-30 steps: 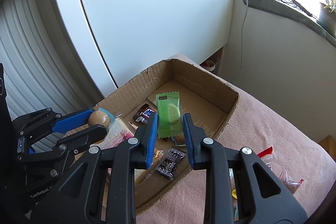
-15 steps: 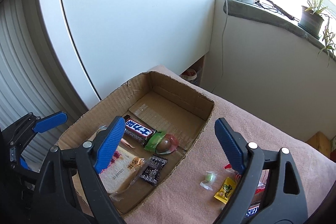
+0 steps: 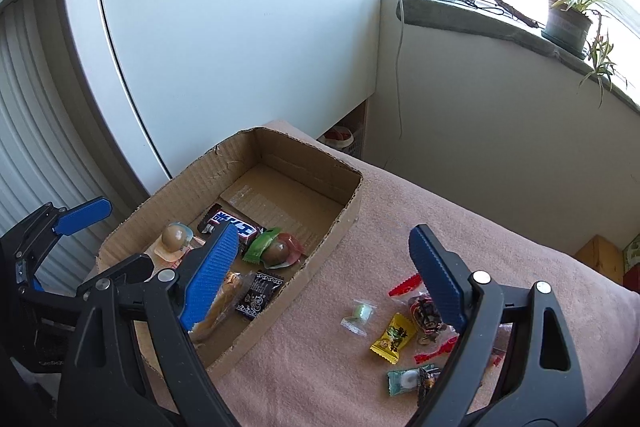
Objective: Organize snacks
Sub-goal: 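Move both tools back over the remaining snacks on the bed, then grasp the Snickers bar with the right tool while the left tool grasps the mint packet, then carry the Snickers bar and mint packet into the box and open both tools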
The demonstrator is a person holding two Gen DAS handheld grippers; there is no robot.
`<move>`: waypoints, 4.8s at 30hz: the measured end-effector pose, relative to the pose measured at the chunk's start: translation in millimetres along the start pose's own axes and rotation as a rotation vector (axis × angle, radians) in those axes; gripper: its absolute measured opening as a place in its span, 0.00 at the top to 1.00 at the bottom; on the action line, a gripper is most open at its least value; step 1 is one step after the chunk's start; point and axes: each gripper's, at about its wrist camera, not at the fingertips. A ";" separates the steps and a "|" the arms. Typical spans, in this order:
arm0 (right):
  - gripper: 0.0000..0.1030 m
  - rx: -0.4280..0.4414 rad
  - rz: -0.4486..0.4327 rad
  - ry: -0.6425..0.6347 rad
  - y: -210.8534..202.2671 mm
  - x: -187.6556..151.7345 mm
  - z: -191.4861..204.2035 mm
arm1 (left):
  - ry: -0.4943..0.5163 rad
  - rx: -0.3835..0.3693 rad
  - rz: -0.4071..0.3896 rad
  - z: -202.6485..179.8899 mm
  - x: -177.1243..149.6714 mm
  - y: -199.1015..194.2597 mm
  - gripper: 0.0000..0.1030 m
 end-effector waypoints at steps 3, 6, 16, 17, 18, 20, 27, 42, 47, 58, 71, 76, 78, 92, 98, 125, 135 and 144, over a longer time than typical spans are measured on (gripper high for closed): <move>0.13 -0.005 -0.004 0.017 -6.2 -3.4 -11.4 | 0.006 -0.004 -0.007 -4.5 0.6 -2.3 0.22; 0.13 -0.014 -0.005 0.030 -11.3 -7.7 -23.0 | 0.010 -0.016 -0.011 -10.4 1.7 -4.0 0.22; 0.13 -0.045 -0.008 0.086 -33.3 -24.9 -68.6 | 0.042 -0.092 -0.015 -39.1 0.8 -6.3 0.22; 0.13 -0.052 -0.009 0.095 -35.9 -27.4 -74.8 | 0.046 -0.103 -0.015 -43.2 0.7 -6.3 0.22; 0.13 -0.064 -0.010 0.104 -38.7 -30.0 -81.6 | 0.050 -0.111 -0.015 -47.2 0.7 -6.1 0.22; 0.13 -0.085 -0.015 0.123 -44.3 -35.4 -95.4 | 0.062 -0.133 -0.020 -56.0 1.5 -5.9 0.22; 0.13 -0.113 0.025 0.209 -57.4 -56.5 -144.2 | 0.087 -0.205 -0.006 -84.6 0.8 -2.7 0.22; 0.32 0.046 0.344 0.663 0.0 -115.4 -181.8 | 0.141 -0.325 0.069 -125.4 -22.4 9.1 0.43; 0.41 0.052 0.379 0.781 17.1 -121.3 -183.6 | 0.140 -0.351 0.088 -127.0 -27.6 16.0 0.50; 0.40 -0.049 0.411 0.720 37.7 -99.9 -163.0 | 0.141 -0.422 0.124 -132.2 -32.9 31.7 0.61; 0.54 -0.124 0.485 0.349 38.8 -100.0 -131.7 | 0.208 -0.476 0.204 -152.6 -30.0 56.6 0.70; 0.54 -0.105 0.469 0.348 29.6 -109.9 -132.0 | 0.301 -0.492 0.222 -180.4 -26.2 69.3 0.70; 0.54 -0.093 0.462 0.344 26.0 -113.1 -131.5 | 0.333 -0.480 0.236 -188.0 -24.9 75.2 0.70; 0.53 -0.029 0.446 0.355 -14.8 -139.2 -153.6 | 0.393 -0.464 0.283 -191.0 -31.8 96.5 0.73; 0.53 -0.075 0.437 0.283 -3.1 -141.3 -157.0 | 0.424 -0.437 0.275 -197.4 -36.5 92.2 0.82; 0.72 -0.073 0.211 0.250 -64.8 -114.5 -113.6 | 0.201 -0.424 0.089 -127.0 -12.2 15.2 0.83; 0.72 -0.017 0.148 0.192 -65.0 -77.6 -76.7 | 0.111 -0.312 0.014 -72.1 -2.2 -4.1 0.83; 0.72 0.026 0.126 0.141 -41.2 -43.0 -43.4 | 0.043 -0.225 -0.009 -26.2 -4.1 -5.3 0.83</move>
Point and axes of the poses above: each gripper's, at about its wrist camera, not at the fingertips, and y roughly the way its jaws point, z to its left, x to its top, and after that the axes turned 4 degrees about y, right-handed
